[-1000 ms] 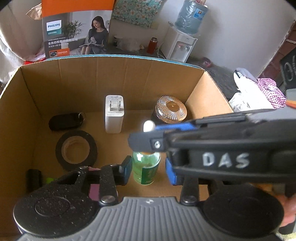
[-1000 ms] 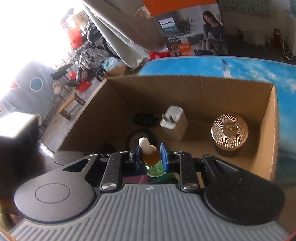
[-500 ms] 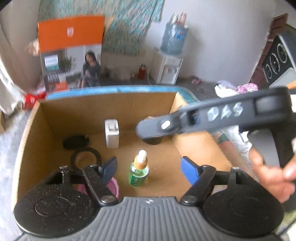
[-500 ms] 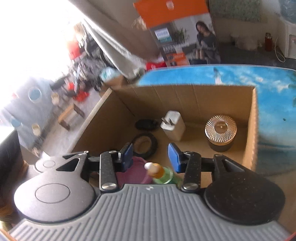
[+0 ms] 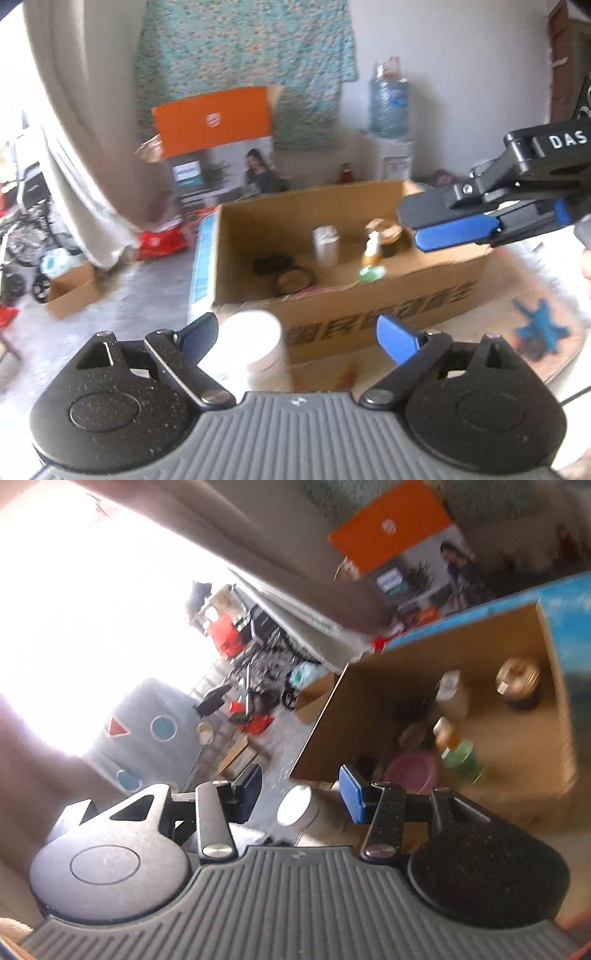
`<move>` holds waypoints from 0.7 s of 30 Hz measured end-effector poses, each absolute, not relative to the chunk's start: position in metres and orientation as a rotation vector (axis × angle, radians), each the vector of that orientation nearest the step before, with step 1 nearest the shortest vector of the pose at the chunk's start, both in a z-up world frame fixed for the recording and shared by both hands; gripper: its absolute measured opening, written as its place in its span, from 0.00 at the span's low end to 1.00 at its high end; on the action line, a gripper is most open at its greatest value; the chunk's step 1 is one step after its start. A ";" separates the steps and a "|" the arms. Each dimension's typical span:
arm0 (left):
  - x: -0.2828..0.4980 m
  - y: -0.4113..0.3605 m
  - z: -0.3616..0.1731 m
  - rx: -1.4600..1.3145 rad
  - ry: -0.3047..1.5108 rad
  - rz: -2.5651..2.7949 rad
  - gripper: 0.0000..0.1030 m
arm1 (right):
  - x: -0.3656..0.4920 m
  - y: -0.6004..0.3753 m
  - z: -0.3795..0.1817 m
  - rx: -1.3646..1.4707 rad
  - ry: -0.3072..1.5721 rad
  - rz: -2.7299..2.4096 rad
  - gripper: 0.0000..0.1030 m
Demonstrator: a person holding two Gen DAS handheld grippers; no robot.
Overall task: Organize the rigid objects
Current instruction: 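Close both grippers on the white pill bottle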
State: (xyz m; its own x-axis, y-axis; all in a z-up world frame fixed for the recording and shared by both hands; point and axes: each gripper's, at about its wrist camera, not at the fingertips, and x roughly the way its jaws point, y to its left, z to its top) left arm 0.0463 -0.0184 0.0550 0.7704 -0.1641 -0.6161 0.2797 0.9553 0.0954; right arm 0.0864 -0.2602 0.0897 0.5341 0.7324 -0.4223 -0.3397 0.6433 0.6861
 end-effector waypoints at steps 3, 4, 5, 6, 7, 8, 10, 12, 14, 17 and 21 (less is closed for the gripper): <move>0.054 -0.009 0.041 0.167 0.677 -0.202 0.91 | 0.086 -0.233 0.076 0.568 0.818 0.692 0.45; 0.058 -0.006 0.036 0.153 0.684 -0.196 0.91 | 0.087 -0.223 0.069 0.569 0.842 0.696 0.45; 0.061 -0.002 0.032 0.139 0.691 -0.189 0.91 | 0.089 -0.213 0.063 0.566 0.860 0.700 0.45; 0.065 0.001 0.028 0.126 0.696 -0.185 0.90 | 0.092 -0.204 0.058 0.560 0.878 0.699 0.45; 0.069 0.004 0.022 0.112 0.699 -0.182 0.90 | 0.095 -0.194 0.052 0.551 0.891 0.697 0.45; 0.074 0.006 0.018 0.102 0.705 -0.182 0.88 | 0.097 -0.187 0.048 0.544 0.900 0.694 0.45; 0.081 0.009 0.010 0.092 0.714 -0.185 0.86 | 0.103 -0.173 0.039 0.534 0.923 0.690 0.45; 0.087 0.011 0.004 0.083 0.732 -0.187 0.81 | 0.110 -0.162 0.031 0.527 0.938 0.683 0.45; 0.091 0.013 -0.002 0.068 0.741 -0.192 0.78 | 0.116 -0.152 0.022 0.526 0.954 0.675 0.43; 0.094 0.015 -0.008 0.056 0.748 -0.197 0.68 | 0.123 -0.143 0.015 0.522 0.966 0.672 0.41; 0.095 0.016 -0.012 0.051 0.747 -0.182 0.53 | 0.130 -0.132 0.009 0.509 0.971 0.666 0.36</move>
